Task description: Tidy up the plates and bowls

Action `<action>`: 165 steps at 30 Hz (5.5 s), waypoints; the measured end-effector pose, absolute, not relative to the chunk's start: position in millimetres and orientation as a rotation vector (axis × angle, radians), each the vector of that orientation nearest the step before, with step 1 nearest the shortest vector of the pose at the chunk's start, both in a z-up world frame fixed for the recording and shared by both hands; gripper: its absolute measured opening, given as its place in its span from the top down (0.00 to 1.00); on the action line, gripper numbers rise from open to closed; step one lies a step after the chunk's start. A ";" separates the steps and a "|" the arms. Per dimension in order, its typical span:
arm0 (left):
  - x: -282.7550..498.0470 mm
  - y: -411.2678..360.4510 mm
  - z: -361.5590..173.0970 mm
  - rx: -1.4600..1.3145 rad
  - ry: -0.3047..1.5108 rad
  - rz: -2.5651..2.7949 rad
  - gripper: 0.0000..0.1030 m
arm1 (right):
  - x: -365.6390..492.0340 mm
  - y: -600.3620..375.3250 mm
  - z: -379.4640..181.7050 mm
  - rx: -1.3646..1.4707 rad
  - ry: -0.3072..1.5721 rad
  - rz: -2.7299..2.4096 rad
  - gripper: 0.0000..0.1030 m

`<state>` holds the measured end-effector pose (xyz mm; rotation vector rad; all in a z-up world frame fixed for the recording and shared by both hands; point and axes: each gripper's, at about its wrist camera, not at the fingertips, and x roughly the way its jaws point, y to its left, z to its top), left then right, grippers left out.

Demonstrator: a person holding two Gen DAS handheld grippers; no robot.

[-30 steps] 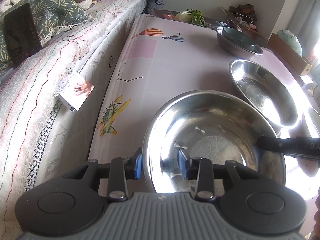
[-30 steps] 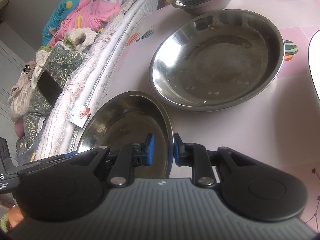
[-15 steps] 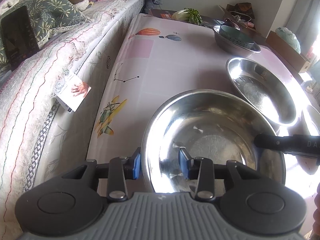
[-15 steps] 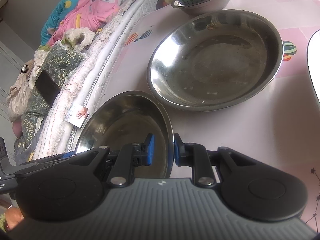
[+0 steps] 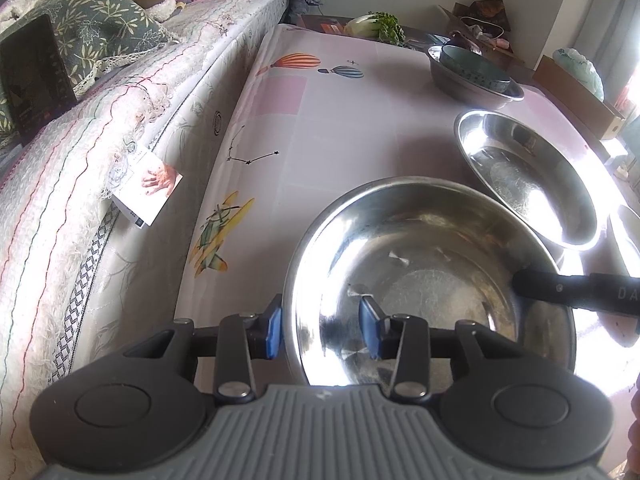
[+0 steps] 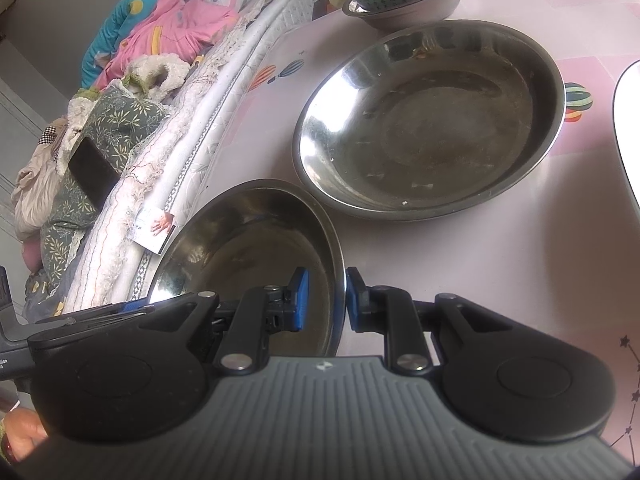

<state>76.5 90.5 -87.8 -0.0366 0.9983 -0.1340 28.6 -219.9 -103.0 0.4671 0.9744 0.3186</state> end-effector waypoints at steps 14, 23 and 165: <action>77.2 82.9 -88.1 -0.001 0.995 -0.119 0.58 | 28.0 -218.2 -102.8 0.448 0.962 0.310 0.83; 76.9 78.0 -89.0 0.031 0.994 -0.106 0.56 | 26.8 -219.5 -102.4 0.428 0.954 0.309 0.83; 142.2 -41.8 -63.0 0.073 0.902 -0.289 0.35 | 56.2 -349.6 -66.0 0.471 0.754 -0.016 0.57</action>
